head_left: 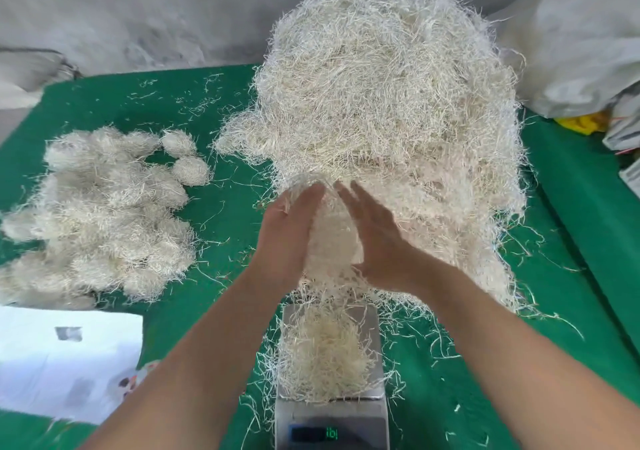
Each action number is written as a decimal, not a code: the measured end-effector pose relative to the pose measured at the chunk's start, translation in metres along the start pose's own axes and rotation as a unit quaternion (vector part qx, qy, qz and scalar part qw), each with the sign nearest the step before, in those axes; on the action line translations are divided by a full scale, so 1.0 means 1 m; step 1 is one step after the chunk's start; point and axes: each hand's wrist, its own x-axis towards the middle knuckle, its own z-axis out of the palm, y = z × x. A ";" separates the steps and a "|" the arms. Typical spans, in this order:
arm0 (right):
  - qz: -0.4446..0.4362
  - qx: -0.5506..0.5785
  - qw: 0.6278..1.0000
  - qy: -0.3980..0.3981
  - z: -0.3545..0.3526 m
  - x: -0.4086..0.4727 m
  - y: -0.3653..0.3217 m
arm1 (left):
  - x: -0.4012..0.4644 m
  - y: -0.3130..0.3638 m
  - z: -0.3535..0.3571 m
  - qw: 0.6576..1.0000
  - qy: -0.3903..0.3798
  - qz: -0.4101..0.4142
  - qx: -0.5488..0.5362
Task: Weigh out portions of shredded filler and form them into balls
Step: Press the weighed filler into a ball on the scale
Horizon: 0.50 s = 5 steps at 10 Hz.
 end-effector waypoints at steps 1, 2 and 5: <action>0.117 0.223 0.968 -0.020 0.008 -0.004 -0.010 | -0.016 0.006 0.014 0.992 -0.046 -0.028 -0.114; 0.042 0.227 0.972 0.039 0.009 0.002 0.008 | -0.023 0.007 0.008 0.990 0.039 -0.059 -0.124; 0.089 -0.004 0.996 -0.032 -0.017 -0.004 0.070 | -0.023 0.007 -0.045 0.973 0.182 -0.008 -0.143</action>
